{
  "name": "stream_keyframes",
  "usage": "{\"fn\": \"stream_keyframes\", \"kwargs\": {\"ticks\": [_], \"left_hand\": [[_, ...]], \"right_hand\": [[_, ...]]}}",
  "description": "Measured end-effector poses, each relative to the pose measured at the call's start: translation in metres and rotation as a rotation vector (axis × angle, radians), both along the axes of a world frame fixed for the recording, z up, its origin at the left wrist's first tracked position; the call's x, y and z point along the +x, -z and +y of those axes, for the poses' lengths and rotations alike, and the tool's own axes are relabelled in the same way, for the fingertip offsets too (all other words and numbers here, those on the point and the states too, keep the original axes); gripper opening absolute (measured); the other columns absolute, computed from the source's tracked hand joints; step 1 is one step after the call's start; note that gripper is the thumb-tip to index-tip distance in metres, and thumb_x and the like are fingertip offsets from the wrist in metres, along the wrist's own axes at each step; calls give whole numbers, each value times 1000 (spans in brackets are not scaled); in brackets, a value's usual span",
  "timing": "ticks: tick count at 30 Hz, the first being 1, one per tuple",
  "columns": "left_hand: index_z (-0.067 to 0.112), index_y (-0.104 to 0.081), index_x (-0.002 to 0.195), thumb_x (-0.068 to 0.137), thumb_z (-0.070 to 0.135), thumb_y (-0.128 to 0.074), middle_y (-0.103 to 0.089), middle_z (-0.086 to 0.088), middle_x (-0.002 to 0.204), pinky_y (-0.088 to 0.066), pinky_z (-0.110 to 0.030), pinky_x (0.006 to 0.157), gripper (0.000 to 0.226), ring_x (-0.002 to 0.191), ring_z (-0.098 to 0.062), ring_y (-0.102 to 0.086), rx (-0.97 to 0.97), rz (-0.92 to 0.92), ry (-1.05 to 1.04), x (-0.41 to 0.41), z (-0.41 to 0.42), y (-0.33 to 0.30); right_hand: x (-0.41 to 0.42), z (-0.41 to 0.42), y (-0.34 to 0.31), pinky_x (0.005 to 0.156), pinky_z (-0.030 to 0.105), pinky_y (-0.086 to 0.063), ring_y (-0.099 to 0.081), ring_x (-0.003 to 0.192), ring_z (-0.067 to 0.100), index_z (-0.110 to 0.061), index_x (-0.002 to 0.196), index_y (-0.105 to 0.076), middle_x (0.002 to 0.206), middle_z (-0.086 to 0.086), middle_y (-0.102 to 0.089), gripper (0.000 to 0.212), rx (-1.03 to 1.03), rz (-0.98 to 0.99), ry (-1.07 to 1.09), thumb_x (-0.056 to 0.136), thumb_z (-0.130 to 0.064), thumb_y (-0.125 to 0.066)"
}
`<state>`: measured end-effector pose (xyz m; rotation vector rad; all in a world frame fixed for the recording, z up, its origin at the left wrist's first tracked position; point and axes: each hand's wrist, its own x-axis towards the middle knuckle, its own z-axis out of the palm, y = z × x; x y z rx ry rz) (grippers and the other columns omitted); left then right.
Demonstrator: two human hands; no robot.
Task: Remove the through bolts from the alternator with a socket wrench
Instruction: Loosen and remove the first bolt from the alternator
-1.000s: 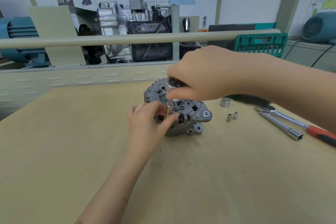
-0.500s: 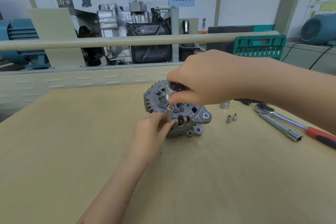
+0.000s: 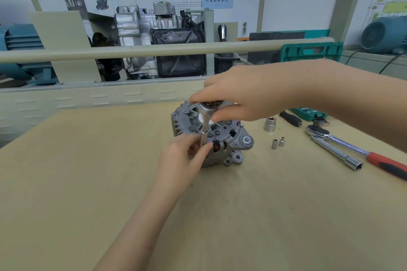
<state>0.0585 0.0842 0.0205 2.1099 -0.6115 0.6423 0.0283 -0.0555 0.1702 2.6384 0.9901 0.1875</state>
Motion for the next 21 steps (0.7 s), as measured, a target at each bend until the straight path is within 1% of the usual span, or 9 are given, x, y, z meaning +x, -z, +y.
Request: {"fn": "stream_keyframes", "kwargs": {"ticks": [3,5,7,9,12,15,17,19,21], "left_hand": [[24,-43,54,80,24,-66,-43,9,53,-31,-14,52,35,53,-4,-40,-17,-9,-17,1,-1,1],[27,-40,55,79,24,-67,-43,11,52,-31,-11,52,37,52,-3,-40,-36,-16,-35,2,-3,2],[22,-43,56,78,25,-68,-44,11,53,-31,-12,51,33,52,-3,-41,-69,-6,-54,3,-4,4],[19,-45,57,77,27,-68,-45,11,53,-31,-14,50,32,51,-5,-41,-106,11,-72,4,-6,6],[15,-52,61,77,30,-68,-47,10,53,-34,-15,52,27,54,-5,-44,-137,33,-62,4,-7,8],[12,-59,69,80,30,-64,-52,6,55,-34,-18,53,22,57,-7,-45,-126,31,-19,3,-5,7],[15,-61,72,83,27,-61,-51,5,55,-33,-16,51,16,56,-8,-45,-86,-6,21,1,-3,6],[17,-60,71,85,23,-59,-48,7,54,-31,-13,50,15,56,-7,-44,-60,-36,40,0,-2,5],[9,-63,73,85,20,-59,-49,5,55,-30,-14,50,17,57,-8,-44,-47,-42,33,0,-1,5]], "right_hand": [[3,0,-4,69,11,-18,-28,85,-3,-28,138,-35,99,-17,-33,47,-5,16,-43,93,-32,-45],[3,0,-4,76,18,-29,-38,86,1,-26,133,-40,101,-20,-43,44,-10,-19,-52,91,-38,-45],[3,1,-4,63,28,-41,-45,69,8,-21,118,-49,86,-12,-55,46,-13,-140,-5,85,-51,-40],[2,3,-4,46,25,-30,-37,55,5,-16,98,-51,65,-9,-43,54,-35,-264,73,78,-62,-32],[1,0,-4,44,25,-26,-37,52,6,-16,84,-48,60,-8,-40,54,5,-261,122,74,-65,-29],[2,-4,-3,51,24,-36,-47,65,9,-22,95,-47,71,-11,-47,34,47,-151,35,81,-52,-40],[3,-4,-4,67,32,-45,-53,82,15,-23,107,-50,88,-7,-56,26,53,-90,1,86,-40,-48],[3,-3,-4,79,39,-47,-54,93,16,-25,116,-51,101,-5,-59,29,52,-93,-15,88,-34,-52],[3,-2,-3,82,40,-46,-53,96,14,-27,121,-51,106,-6,-60,35,82,-108,-44,87,-37,-53]]}}
